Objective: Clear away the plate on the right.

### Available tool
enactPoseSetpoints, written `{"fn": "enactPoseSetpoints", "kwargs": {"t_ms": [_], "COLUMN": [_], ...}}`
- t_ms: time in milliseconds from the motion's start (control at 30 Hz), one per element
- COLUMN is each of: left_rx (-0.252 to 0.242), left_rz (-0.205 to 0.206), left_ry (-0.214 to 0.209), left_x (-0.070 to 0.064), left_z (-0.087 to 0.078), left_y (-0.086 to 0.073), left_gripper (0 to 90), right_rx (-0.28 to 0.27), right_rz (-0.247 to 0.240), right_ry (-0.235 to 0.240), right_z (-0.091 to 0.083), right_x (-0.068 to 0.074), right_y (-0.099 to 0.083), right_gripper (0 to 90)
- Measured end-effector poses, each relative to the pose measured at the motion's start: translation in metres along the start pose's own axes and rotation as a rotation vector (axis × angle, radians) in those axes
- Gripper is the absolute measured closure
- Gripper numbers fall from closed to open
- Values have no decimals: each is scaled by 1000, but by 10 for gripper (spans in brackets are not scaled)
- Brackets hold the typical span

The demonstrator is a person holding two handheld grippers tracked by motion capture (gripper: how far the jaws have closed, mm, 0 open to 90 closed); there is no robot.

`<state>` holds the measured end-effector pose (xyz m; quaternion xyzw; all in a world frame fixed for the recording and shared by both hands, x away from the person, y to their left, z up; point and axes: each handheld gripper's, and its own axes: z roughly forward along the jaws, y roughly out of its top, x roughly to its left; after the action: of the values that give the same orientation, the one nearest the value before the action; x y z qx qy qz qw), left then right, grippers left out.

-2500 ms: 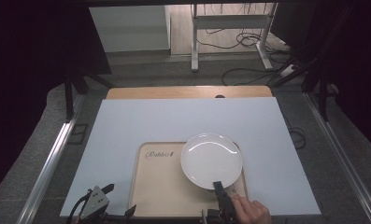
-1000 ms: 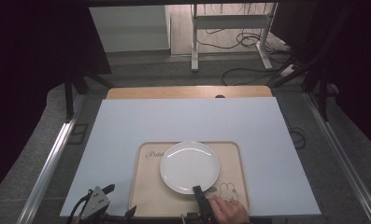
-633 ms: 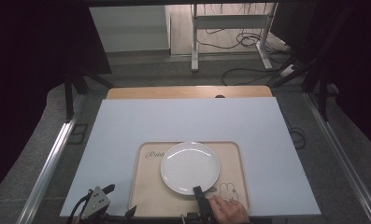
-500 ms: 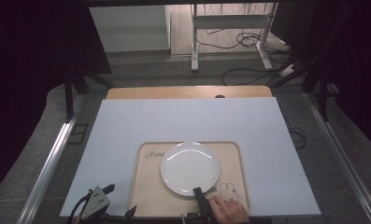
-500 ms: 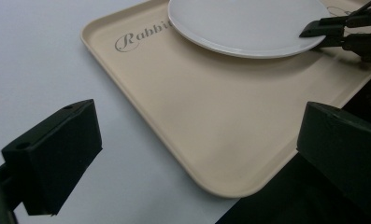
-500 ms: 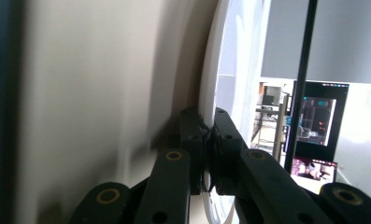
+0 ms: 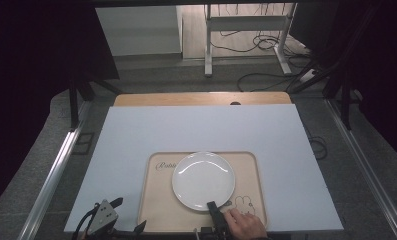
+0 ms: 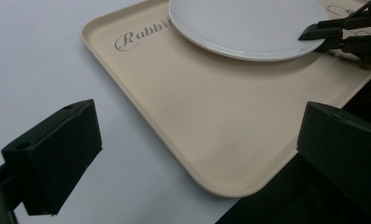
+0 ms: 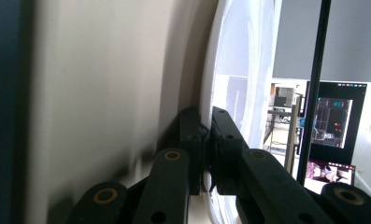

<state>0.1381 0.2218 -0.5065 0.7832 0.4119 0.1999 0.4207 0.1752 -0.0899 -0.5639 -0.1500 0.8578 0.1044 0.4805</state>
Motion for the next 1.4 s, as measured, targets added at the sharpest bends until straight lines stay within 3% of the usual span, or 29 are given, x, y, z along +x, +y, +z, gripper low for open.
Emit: {"fn": "enactPoseSetpoints", "kwargs": {"t_ms": [367, 433, 533, 833, 900, 1400], "left_rx": [3, 3, 3, 2, 1, 0], "left_rz": [1, 0, -1, -3, -2, -3], "left_ry": [1, 1, 1, 6, 7, 6], "left_x": [0, 0, 0, 0, 0, 1], "left_z": [0, 0, 0, 0, -1, -1], "left_y": [0, 0, 0, 0, 0, 0], "left_gripper": [0, 0, 0, 0, 0, 0], "right_rx": [0, 42, 44, 38, 36, 20], "right_rz": [28, 15, 17, 42, 27, 41], "right_ry": [-17, -53, -40, -45, -37, -35], "right_z": [-3, -7, -8, -15, -16, -30], "right_x": [-5, -6, -9, -11, -12, -14], "right_y": [-1, -1, -1, -2, -2, -2], "right_gripper": [700, 670, 642, 596, 589, 559]}}
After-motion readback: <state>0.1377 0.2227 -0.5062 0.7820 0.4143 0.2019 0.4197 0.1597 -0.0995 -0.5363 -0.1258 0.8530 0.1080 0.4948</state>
